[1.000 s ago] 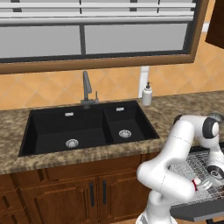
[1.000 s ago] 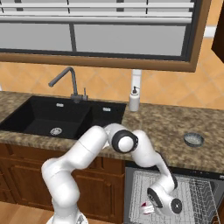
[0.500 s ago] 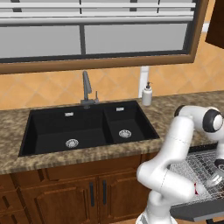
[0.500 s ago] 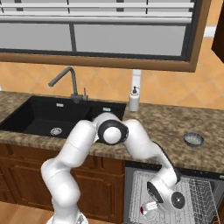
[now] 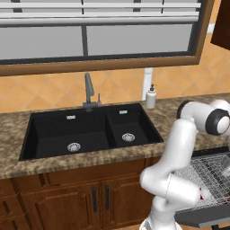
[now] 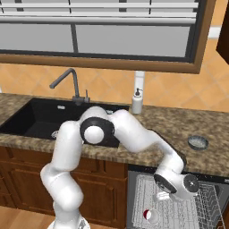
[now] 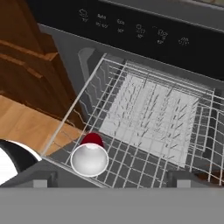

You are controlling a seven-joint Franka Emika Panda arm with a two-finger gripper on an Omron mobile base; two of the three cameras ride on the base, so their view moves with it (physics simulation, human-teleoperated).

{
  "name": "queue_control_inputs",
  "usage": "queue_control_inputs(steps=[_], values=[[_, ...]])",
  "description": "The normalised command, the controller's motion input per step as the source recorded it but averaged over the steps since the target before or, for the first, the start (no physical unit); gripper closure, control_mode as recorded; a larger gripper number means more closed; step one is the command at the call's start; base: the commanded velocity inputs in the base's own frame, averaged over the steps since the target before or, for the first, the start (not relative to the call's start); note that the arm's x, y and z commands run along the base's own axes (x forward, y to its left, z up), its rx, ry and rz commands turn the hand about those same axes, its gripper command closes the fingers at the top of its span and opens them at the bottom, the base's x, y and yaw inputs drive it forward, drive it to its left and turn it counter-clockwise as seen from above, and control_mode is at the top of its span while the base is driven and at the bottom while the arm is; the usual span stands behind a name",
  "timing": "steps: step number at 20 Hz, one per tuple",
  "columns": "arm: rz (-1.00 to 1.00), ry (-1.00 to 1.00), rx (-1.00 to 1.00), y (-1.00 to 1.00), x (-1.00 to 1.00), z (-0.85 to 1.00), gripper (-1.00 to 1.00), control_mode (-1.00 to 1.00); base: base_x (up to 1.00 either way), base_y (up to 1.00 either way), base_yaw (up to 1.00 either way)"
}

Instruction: Pick up the cup and bowl from the counter, place them in the dishwasher, and close the dishwasher door.

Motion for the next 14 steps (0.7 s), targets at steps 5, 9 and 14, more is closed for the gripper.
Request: queue_control_inputs(steps=[5, 9, 14], values=[[0.00, 0.12, 0.00, -0.20, -0.02, 1.00, -1.00, -1.00, 0.00, 0.00, 0.00], [-0.07, 0.18, -0.17, 0.02, 0.16, 1.00, -1.00, -1.00, 0.00, 0.00, 0.00], [-0.24, 0.25, -0.51, 0.55, 0.28, 0.61, -1.00, -1.00, 0.00, 0.00, 0.00]])
